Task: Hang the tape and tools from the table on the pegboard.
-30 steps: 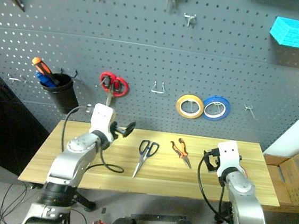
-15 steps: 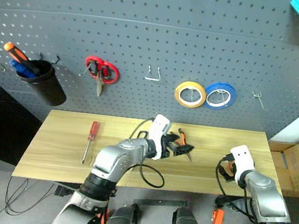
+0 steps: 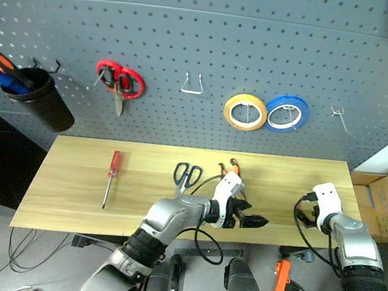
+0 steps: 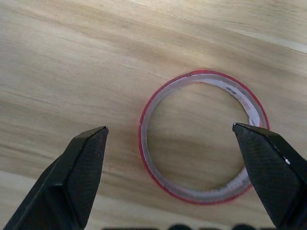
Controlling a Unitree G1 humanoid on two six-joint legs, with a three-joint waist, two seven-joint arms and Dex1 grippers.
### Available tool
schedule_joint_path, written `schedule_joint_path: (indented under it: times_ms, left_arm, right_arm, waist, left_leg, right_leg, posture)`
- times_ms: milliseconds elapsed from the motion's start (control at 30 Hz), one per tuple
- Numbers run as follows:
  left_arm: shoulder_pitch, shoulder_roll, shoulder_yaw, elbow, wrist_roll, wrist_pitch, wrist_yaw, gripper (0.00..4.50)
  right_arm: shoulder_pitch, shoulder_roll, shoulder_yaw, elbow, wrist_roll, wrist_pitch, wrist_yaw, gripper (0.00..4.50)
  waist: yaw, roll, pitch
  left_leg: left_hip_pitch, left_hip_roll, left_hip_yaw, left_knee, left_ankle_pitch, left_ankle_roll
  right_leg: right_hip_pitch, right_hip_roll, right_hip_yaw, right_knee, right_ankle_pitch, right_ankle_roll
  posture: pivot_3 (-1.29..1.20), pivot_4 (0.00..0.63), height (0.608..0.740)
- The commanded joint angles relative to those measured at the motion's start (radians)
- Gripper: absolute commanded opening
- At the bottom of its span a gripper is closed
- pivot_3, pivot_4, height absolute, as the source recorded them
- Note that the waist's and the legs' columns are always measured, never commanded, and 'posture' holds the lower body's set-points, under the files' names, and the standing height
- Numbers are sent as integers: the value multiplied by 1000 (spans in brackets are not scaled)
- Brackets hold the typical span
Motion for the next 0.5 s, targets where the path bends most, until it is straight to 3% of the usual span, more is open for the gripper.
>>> schedule_joint_path:
  times_ms: [33,267,500]
  left_arm:
    - [-14,-18,-8,-4,1,-21,-18,4462]
    - [-3,-6,3,-21,3,-11,-9,4462]
    - [-1,-6,3,-17,12,-16,-7,4500]
  right_arm:
    - [-27,-4,7,32,-1,-20,30,4500]
    - [-58,0,27,141,-11,-40,47,4500]
    - [-85,-8,27,188,-17,-52,49,2294]
  waist:
    - [0,1,4]
    - [2,0,10]
    - [3,0,10]
  left_leg:
    - [-1,0,0,0,0,0]
    - [-1,0,0,0,0,0]
    - [-1,-1,0,1,0,0]
  right_leg:
    - [0,0,0,0,0,0]
    - [-1,0,0,0,0,2]
    - [-1,0,0,0,0,2]
  posture:
    - [-72,362,740]
    - [-49,365,740]
    - [-53,356,740]
